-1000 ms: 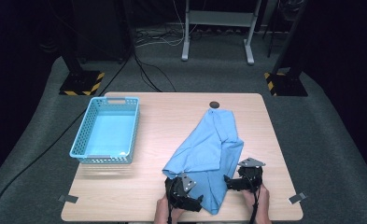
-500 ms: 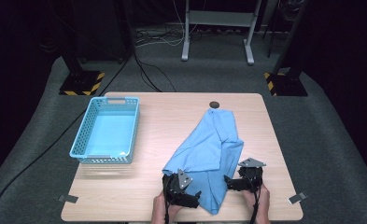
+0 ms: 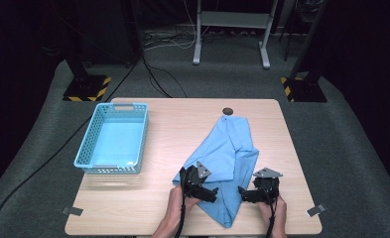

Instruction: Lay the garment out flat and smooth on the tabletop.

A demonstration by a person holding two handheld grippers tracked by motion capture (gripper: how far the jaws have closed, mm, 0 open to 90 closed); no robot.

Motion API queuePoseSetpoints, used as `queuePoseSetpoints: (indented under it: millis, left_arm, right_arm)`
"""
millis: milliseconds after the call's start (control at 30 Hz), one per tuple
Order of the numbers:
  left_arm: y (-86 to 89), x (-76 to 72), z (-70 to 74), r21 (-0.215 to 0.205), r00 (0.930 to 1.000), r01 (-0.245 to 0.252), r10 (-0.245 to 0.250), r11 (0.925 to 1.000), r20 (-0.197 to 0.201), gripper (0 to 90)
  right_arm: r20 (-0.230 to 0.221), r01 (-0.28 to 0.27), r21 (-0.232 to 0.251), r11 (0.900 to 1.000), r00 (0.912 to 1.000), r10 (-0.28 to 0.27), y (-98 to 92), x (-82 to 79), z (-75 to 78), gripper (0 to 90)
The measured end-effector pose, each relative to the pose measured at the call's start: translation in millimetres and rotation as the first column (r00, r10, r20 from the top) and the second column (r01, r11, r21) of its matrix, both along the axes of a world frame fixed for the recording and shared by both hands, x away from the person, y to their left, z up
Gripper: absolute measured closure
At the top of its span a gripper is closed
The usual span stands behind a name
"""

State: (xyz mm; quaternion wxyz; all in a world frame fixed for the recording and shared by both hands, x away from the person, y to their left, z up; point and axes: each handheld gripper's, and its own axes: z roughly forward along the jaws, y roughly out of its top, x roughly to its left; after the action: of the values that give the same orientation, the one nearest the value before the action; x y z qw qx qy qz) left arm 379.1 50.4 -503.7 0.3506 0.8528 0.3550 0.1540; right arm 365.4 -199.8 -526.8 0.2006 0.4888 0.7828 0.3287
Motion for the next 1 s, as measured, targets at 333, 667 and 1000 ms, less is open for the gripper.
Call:
queuePoseSetpoints:
  millis: [333,667,1000]
  left_arm:
    - [-22.3,19.8,-10.2,0.077,0.9995,0.016,-0.014,0.9969,-0.028,6.2]
    - [-22.9,21.7,-6.2,0.087,0.9998,0.02,-0.02,0.996,-0.003,32.3]
    - [-23.3,22.1,-5.1,0.082,0.9985,0.04,-0.043,0.9958,0.033,65.7]
  right_arm:
    - [0.0,-0.001,0.0,1.0,1.0,0.001,-0.1,0.0,0.0,0.7]
    - [0.0,-0.001,0.0,1.0,1.0,0.001,-0.1,-0.1,0.0,0.7]
    - [0.001,-0.001,0.001,1.0,1.0,0.001,-0.2,-0.1,0.0,0.8]
